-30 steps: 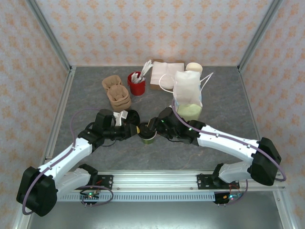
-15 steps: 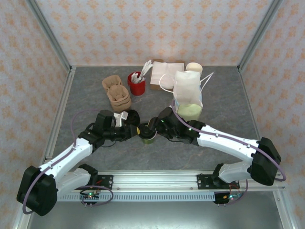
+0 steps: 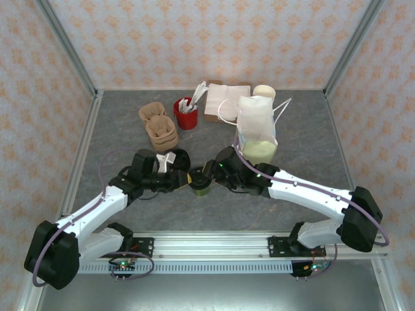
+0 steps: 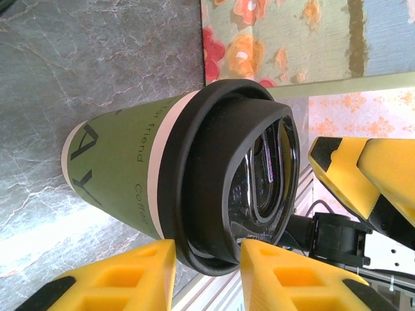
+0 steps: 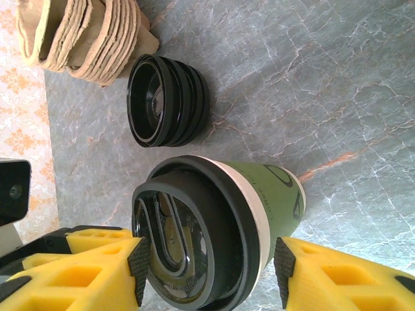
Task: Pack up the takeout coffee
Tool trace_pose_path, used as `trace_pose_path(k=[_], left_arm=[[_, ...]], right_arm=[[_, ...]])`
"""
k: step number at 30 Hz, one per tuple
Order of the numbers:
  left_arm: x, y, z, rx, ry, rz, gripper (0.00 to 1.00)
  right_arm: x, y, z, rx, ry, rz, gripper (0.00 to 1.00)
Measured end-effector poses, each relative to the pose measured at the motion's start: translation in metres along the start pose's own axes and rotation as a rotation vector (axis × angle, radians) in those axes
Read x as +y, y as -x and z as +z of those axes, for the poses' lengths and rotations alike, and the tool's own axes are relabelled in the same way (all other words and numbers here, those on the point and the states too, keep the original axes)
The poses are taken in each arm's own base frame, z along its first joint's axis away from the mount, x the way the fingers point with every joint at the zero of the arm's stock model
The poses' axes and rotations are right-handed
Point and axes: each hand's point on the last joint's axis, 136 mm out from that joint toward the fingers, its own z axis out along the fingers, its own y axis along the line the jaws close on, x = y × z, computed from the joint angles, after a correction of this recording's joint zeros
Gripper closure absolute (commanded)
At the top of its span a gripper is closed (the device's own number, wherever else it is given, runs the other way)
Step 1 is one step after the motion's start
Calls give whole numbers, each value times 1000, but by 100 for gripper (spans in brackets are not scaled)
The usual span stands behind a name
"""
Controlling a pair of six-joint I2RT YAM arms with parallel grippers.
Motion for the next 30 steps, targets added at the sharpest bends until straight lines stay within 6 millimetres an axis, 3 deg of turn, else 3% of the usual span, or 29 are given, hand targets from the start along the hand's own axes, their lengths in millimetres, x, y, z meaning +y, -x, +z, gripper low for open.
trace_pose_path(k=[7, 10, 21, 30], left_arm=[[-6, 4, -4, 7, 20, 52, 41], [-8, 6, -6, 4, 33, 70, 35], [-5, 10, -3, 18, 64, 73, 39], [7, 6, 8, 50, 102, 67, 49]], right_arm=[[-6, 0, 0, -2, -25, -6, 45], [-7, 0, 0, -3, -32, -12, 46], [-16, -5, 12, 14, -74, -27, 47], [-18, -8, 21, 26, -85, -28, 53]])
